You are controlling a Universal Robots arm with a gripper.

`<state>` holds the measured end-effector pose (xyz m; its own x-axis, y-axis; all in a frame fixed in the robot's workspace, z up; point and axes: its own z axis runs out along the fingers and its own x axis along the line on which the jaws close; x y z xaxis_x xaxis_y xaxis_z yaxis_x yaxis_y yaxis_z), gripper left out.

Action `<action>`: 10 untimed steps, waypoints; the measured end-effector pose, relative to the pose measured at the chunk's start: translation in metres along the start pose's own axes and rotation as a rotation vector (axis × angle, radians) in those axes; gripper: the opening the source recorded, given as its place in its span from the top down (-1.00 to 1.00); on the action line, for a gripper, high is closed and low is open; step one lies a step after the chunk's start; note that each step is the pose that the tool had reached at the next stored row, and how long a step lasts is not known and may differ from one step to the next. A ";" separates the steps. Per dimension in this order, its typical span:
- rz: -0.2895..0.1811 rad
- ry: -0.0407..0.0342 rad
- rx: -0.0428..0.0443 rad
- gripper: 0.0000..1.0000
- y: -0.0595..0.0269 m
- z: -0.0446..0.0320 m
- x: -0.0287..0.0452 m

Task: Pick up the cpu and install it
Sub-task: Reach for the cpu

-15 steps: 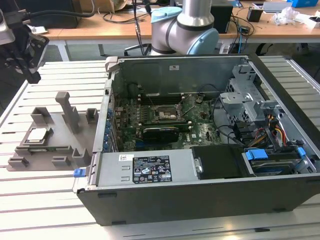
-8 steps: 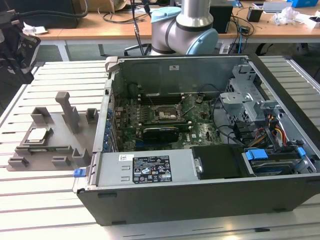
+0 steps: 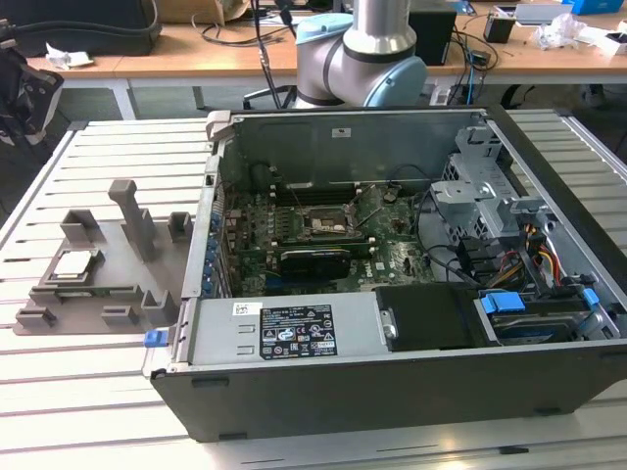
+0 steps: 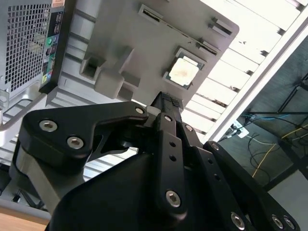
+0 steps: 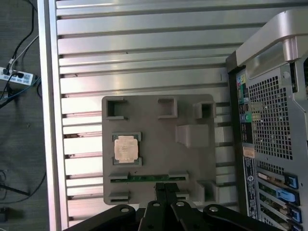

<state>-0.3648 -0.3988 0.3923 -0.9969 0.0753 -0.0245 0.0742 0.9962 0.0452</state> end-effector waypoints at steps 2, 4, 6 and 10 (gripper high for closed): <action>0.000 0.0000 0.0001 0.79 -0.0005 -0.0002 0.0072; 0.000 0.0000 0.0000 0.79 -0.0010 -0.0003 0.0136; 0.000 0.0000 0.0000 0.79 -0.0013 -0.0003 0.0172; 0.000 0.0000 0.0001 0.79 -0.0019 -0.0005 0.0255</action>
<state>-0.3904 -0.3988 0.3921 -0.9969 0.0753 -0.0245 0.0742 0.9962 0.0451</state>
